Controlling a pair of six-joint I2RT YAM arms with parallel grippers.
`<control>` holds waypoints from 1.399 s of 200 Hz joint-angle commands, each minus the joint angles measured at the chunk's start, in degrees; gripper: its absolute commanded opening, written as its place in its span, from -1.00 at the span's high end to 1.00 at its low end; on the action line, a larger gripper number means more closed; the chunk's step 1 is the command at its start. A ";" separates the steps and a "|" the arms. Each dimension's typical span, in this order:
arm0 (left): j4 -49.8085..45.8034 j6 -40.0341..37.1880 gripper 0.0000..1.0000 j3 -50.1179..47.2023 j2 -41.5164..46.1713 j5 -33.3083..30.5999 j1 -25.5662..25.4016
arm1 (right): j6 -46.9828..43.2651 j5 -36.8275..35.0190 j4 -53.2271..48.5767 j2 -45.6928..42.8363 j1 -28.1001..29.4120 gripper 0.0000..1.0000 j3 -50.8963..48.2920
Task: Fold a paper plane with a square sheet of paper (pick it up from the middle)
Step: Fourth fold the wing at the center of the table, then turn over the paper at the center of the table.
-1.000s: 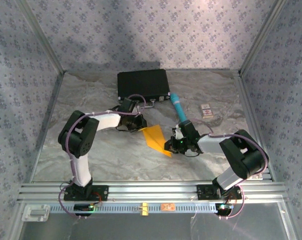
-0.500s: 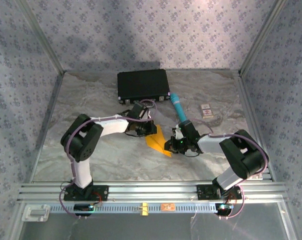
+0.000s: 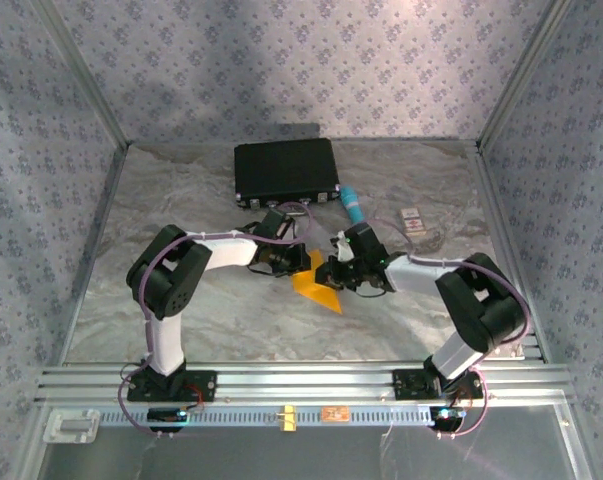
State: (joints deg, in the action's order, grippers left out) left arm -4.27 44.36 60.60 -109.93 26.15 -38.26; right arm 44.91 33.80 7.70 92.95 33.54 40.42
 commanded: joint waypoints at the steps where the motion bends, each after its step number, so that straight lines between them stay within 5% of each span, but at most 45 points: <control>1: -2.30 -1.02 0.82 -0.70 -1.55 -1.09 -0.12 | -1.28 -1.95 -1.57 4.73 0.52 0.89 1.55; 37: -2.67 -1.34 0.82 -0.66 -1.54 -1.15 -0.08 | -0.22 -1.53 1.39 7.29 0.20 0.88 -1.34; 160: -2.84 -1.20 0.82 -0.48 -2.22 -1.19 0.16 | -2.88 0.53 -4.51 -11.76 -2.74 0.75 -18.26; 221: -3.20 -1.12 0.83 -0.59 -1.98 -1.63 0.25 | -3.02 0.07 -9.87 -17.47 -3.92 0.73 -18.77; 280: -1.89 1.02 0.83 -0.83 -1.22 -0.30 0.65 | 3.54 0.78 -9.44 -21.48 -4.82 0.35 -17.09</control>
State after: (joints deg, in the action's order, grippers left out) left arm -4.16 44.66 60.58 -109.95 26.59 -37.98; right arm 46.85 34.30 1.37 71.42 28.95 21.71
